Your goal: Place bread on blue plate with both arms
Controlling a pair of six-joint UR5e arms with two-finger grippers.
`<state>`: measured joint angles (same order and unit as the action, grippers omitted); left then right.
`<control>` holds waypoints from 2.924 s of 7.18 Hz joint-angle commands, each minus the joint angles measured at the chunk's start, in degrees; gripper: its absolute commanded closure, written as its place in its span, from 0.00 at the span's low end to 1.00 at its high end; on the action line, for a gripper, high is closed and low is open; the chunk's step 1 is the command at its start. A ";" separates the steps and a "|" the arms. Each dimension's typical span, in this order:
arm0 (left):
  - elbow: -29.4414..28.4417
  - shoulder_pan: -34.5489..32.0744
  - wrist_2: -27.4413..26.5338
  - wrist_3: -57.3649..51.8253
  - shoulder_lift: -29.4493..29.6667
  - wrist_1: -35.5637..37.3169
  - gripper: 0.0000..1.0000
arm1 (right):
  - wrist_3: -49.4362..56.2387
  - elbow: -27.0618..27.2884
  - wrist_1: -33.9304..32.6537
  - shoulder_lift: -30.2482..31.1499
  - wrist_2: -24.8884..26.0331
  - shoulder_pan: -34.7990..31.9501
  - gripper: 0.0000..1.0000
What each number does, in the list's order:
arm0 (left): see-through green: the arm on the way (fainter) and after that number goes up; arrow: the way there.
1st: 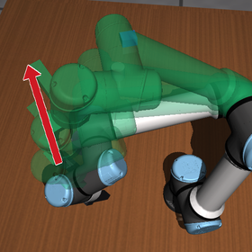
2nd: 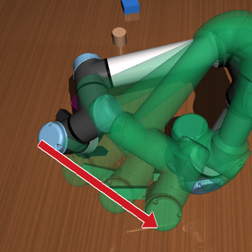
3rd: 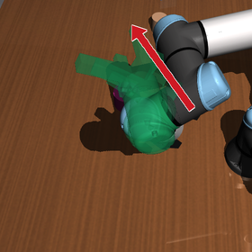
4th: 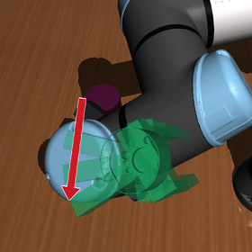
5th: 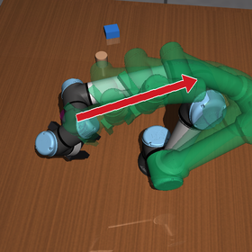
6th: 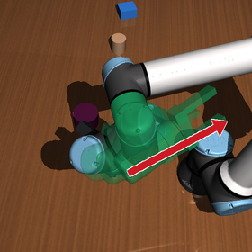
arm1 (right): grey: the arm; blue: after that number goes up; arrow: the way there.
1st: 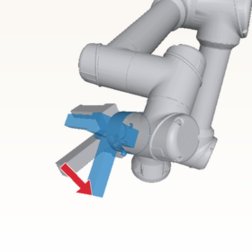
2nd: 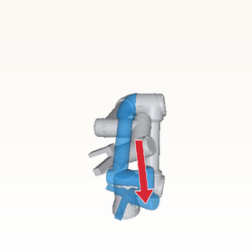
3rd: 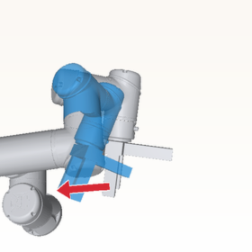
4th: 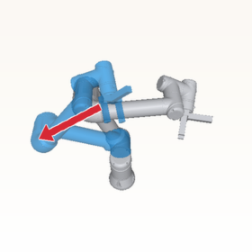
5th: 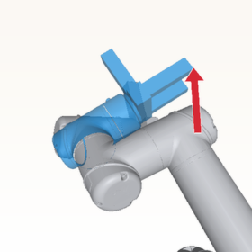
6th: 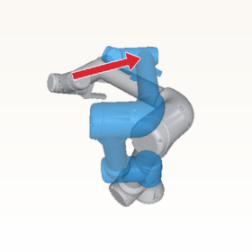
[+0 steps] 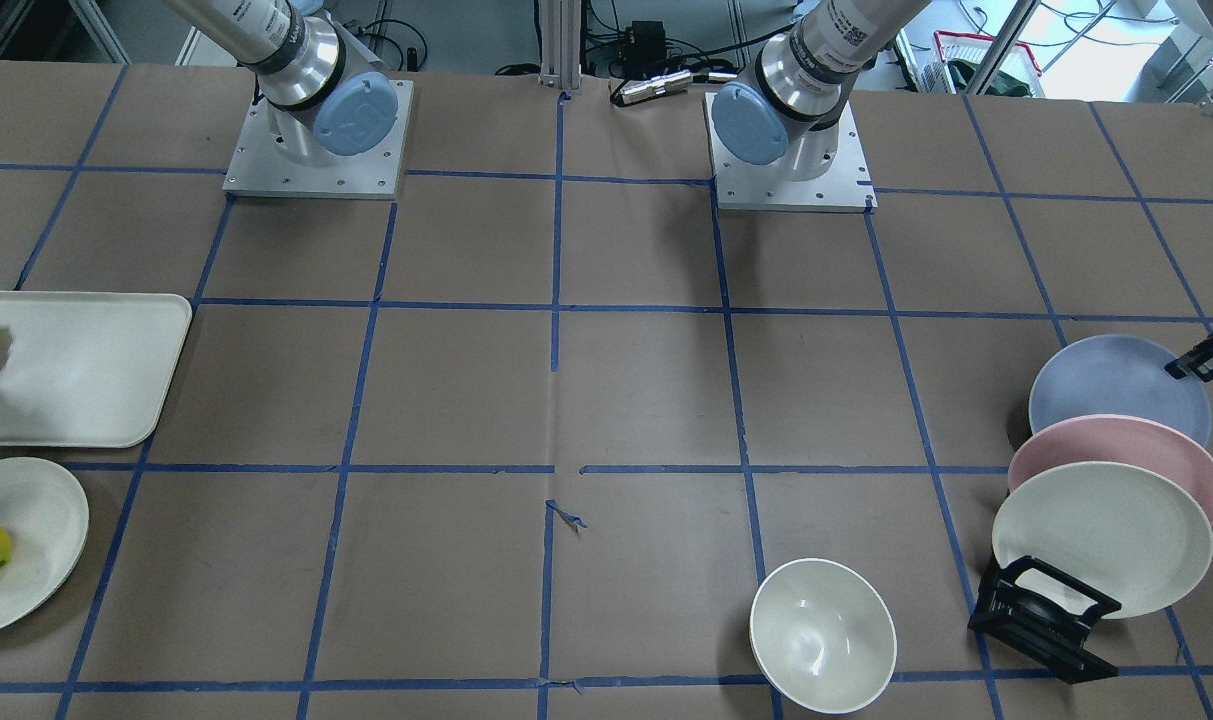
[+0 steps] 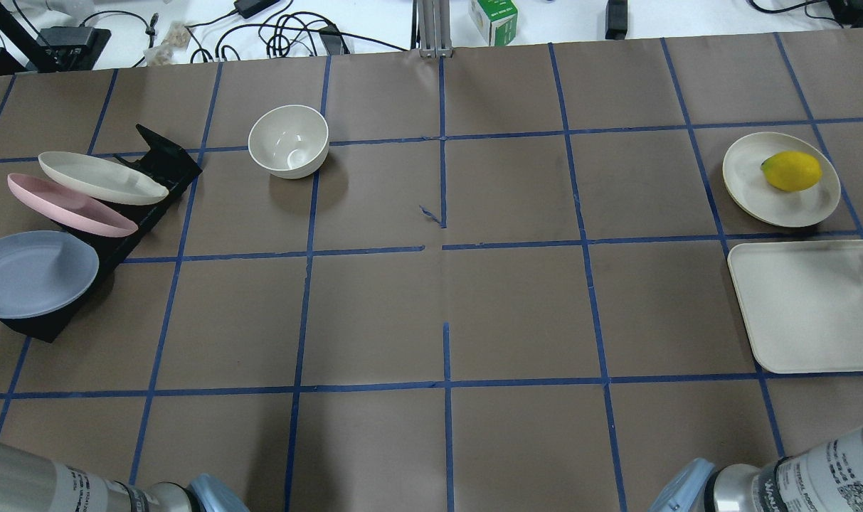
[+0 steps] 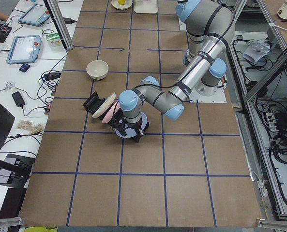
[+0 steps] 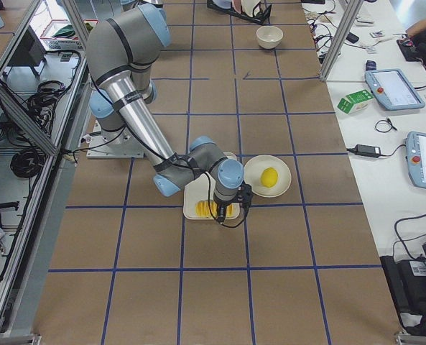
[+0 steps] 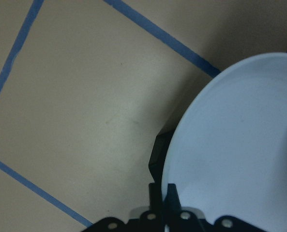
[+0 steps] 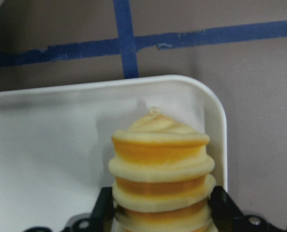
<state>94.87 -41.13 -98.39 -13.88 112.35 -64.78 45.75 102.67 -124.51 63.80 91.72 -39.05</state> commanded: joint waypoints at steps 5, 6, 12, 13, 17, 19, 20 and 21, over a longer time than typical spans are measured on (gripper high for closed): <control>-7.77 -2.10 -2.87 0.86 -15.45 -30.18 1.00 | -4.14 -0.19 9.86 12.36 -1.10 -6.98 1.00; -6.64 -6.81 -3.04 5.13 -18.71 -31.36 1.00 | -10.18 -0.19 13.82 16.49 -1.28 -10.49 1.00; 9.50 -43.44 16.38 20.24 -16.84 -8.24 1.00 | -35.16 -8.27 26.78 21.63 -1.80 -33.24 1.00; 13.81 -47.85 22.22 25.95 -13.59 3.23 1.00 | -41.29 -8.54 26.78 21.45 -3.11 -37.03 1.00; 19.65 -57.02 23.86 29.25 -7.06 15.55 1.00 | -54.30 -8.36 25.99 18.91 -5.58 -48.38 1.00; 19.31 -57.13 23.86 29.00 -5.39 16.69 1.00 | -57.34 -8.45 20.23 14.62 -5.50 -54.44 1.00; 19.30 -57.13 23.94 29.34 -4.25 21.31 0.40 | -57.43 -8.45 19.32 12.86 -5.58 -56.56 1.00; 18.78 -56.95 23.68 28.56 -4.85 22.84 0.00 | -57.43 -8.36 16.26 11.36 -5.58 -58.49 1.00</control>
<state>114.07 -98.17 -74.54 15.19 107.45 -44.71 -11.45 94.24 -105.12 77.25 86.15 -94.89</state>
